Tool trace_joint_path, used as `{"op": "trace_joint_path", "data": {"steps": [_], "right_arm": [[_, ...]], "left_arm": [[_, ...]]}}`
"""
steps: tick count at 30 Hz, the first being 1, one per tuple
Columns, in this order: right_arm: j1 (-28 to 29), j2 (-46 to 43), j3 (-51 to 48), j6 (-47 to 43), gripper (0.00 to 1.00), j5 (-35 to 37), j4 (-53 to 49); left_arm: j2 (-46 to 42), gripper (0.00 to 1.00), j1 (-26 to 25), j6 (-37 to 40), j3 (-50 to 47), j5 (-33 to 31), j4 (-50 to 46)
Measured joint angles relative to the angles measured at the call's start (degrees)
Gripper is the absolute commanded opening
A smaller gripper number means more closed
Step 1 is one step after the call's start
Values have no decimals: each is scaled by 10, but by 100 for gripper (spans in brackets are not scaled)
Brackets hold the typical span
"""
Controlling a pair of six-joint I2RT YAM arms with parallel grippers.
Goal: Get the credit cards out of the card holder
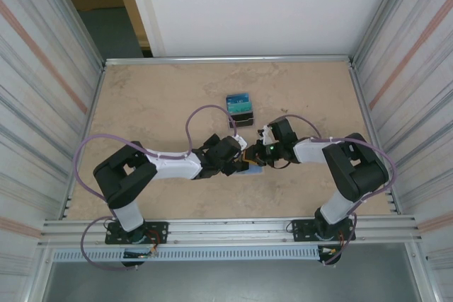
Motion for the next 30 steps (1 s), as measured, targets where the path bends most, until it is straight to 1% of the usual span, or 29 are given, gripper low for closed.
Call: {"op": "trace_joint_path", "data": {"steps": [3, 6, 11, 16, 21, 24, 30], "right_arm": [[0, 1, 0, 3, 4, 5, -1], [0, -2, 1, -1, 1, 18, -12], [-5, -44, 1, -22, 1, 58, -64], [-11, -104, 1, -48, 1, 96, -123], [-12, -179, 1, -80, 1, 116, -160], [-12, -229, 1, -102, 1, 117, -173], [-11, -306, 1, -146, 1, 85, -174]], "left_arm": [[0, 99, 0, 0, 0, 0, 0], [0, 99, 0, -1, 0, -2, 0], [-7, 99, 0, -2, -1, -13, -3], [-35, 99, 0, -1, -2, -29, -21], [-104, 99, 0, -1, -3, -45, -35], [-152, 99, 0, -3, -3, -59, -40], [-240, 99, 1, -21, -15, -72, -41]]}}
